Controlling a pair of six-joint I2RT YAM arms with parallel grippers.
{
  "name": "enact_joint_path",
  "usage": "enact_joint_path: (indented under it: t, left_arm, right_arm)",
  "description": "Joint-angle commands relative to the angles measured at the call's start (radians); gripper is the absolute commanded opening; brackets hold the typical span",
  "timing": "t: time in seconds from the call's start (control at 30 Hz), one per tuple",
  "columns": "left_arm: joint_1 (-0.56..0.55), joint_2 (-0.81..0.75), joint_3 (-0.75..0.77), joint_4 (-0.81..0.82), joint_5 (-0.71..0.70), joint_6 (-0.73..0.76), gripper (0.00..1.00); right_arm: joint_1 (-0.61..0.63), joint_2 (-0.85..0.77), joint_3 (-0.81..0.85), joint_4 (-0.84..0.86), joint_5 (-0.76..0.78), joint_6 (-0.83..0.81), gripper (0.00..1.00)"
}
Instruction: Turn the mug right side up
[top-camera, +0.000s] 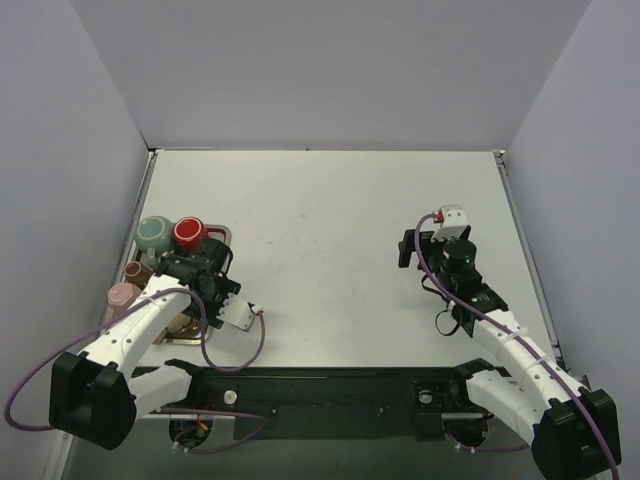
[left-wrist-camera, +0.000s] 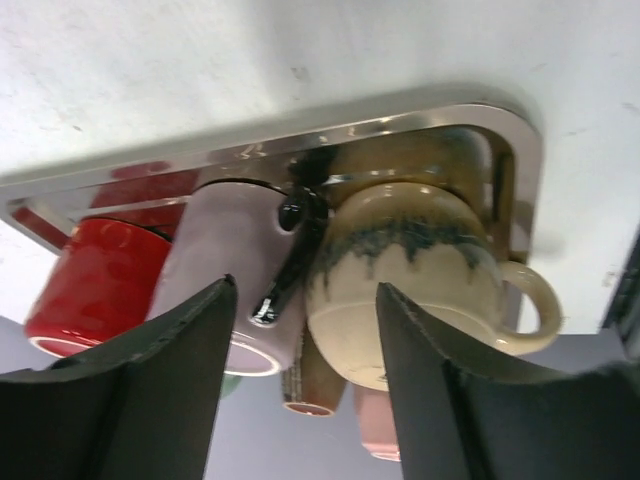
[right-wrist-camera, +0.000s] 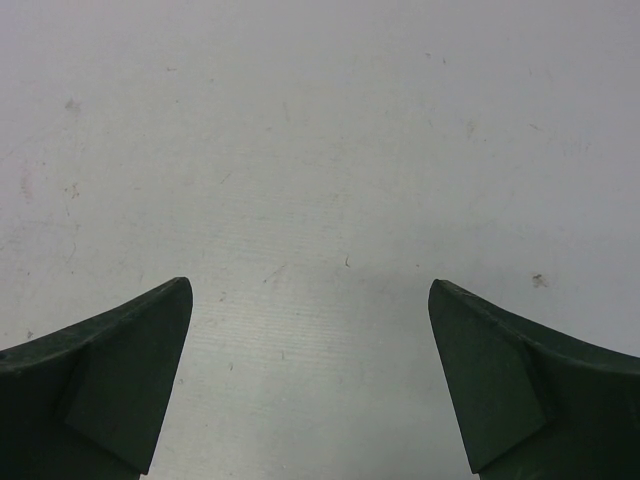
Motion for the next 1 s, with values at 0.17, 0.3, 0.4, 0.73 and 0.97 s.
enact_joint_path:
  t: [0.17, 0.3, 0.4, 0.73, 0.97]
  left_arm:
    - [0.005, 0.055, -0.036, 0.177, -0.025, 0.104, 0.66]
    - [0.013, 0.077, -0.045, 0.170, -0.054, 0.132, 0.66]
    - [0.019, 0.089, -0.030, 0.130, -0.057, 0.146, 0.67]
    - [0.066, 0.120, -0.090, 0.484, 0.010, 0.201, 0.59]
    - [0.054, 0.129, -0.086, 0.524, 0.006, 0.162, 0.56]
  right_arm:
    - [0.005, -0.009, -0.032, 0.079, 0.007, -0.002, 0.98]
    - [0.005, 0.001, -0.036, 0.097, -0.010, -0.002, 0.98]
    - [0.006, 0.005, -0.041, 0.108, -0.004, -0.002, 0.98]
    - [0.006, 0.015, -0.046, 0.128, -0.027, 0.001, 0.99]
    - [0.006, 0.034, -0.043, 0.130, -0.027, 0.001, 0.98]
